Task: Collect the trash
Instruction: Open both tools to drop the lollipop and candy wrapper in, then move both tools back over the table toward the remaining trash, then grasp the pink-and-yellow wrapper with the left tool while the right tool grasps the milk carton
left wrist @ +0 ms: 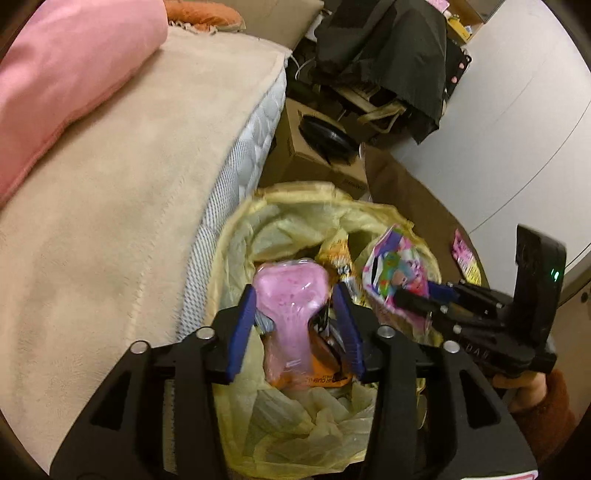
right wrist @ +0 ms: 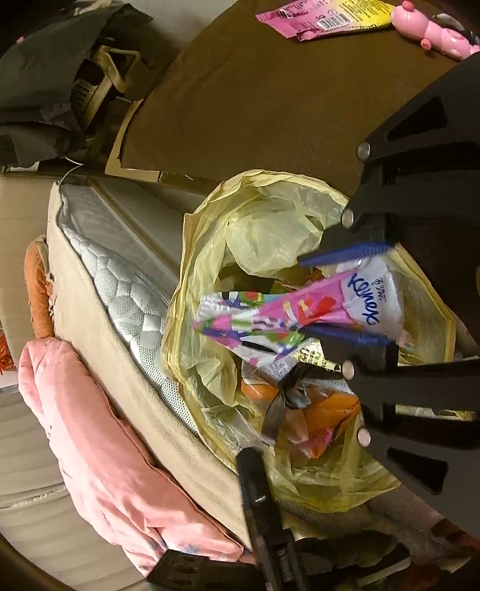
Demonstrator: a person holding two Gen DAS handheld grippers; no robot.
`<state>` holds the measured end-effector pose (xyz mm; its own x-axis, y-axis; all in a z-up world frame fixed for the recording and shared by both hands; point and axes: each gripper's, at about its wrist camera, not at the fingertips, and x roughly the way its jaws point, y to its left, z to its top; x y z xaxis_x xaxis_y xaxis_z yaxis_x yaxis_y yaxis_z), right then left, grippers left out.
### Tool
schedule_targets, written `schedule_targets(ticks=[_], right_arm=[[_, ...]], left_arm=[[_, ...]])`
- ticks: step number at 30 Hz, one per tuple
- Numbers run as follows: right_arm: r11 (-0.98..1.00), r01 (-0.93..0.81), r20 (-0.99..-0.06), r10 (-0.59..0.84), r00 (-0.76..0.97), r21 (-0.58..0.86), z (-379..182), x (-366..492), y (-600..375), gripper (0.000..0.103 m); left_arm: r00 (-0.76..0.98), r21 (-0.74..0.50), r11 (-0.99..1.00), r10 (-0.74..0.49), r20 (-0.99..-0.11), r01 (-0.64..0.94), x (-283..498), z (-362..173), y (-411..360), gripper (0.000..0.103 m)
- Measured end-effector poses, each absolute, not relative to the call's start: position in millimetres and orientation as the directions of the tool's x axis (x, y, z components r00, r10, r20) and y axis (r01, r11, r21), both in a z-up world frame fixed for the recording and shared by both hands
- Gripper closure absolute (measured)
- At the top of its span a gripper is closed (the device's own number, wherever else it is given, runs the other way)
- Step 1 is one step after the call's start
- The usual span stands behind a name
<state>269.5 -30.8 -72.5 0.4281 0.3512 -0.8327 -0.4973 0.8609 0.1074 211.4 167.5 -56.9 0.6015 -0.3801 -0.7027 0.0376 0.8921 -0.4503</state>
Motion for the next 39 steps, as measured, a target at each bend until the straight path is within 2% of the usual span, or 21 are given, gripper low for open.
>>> schedule_targets(ticks=[7,12,16,22,29,35,39], right_arm=[[0.863,-0.489,-0.792,0.384,0.475,0.125,-48,256,-40,0.048],[0.886,-0.448,-0.744,0.377,0.552,0.116,-18,240,-63,0.046],[0.924,-0.373,-0.718,0.316,0.620,0.085,-2,225,-97,0.041],[0.965,-0.249,-0.703,0.234,0.672,0.084,7,190,-174,0.037],[0.997,-0.055,-0.713,0.076,0.697,0.053,-7,135,-263,0.037],[0.989,0.066,-0.735,0.054,0.676,0.134,-32,105,-315,0.037],[0.981,0.108,-0.742,0.048,0.669,0.161,-43,93,-332,0.037]], left_arm=[[0.668,-0.413,0.911,-0.309,-0.677,0.003,205,-25,182,0.059],[0.719,-0.373,0.928,-0.265,-0.642,0.008,201,-2,172,0.059],[0.725,-0.356,0.932,-0.288,-0.626,0.063,203,5,145,0.058],[0.671,-0.348,0.916,-0.388,-0.632,0.201,218,0,74,0.058],[0.548,-0.327,0.868,-0.491,-0.677,0.373,245,-21,-38,0.057],[0.518,-0.178,0.827,-0.485,-0.704,0.533,283,-32,-127,0.057],[0.515,-0.120,0.809,-0.473,-0.715,0.576,321,-38,-158,0.057]])
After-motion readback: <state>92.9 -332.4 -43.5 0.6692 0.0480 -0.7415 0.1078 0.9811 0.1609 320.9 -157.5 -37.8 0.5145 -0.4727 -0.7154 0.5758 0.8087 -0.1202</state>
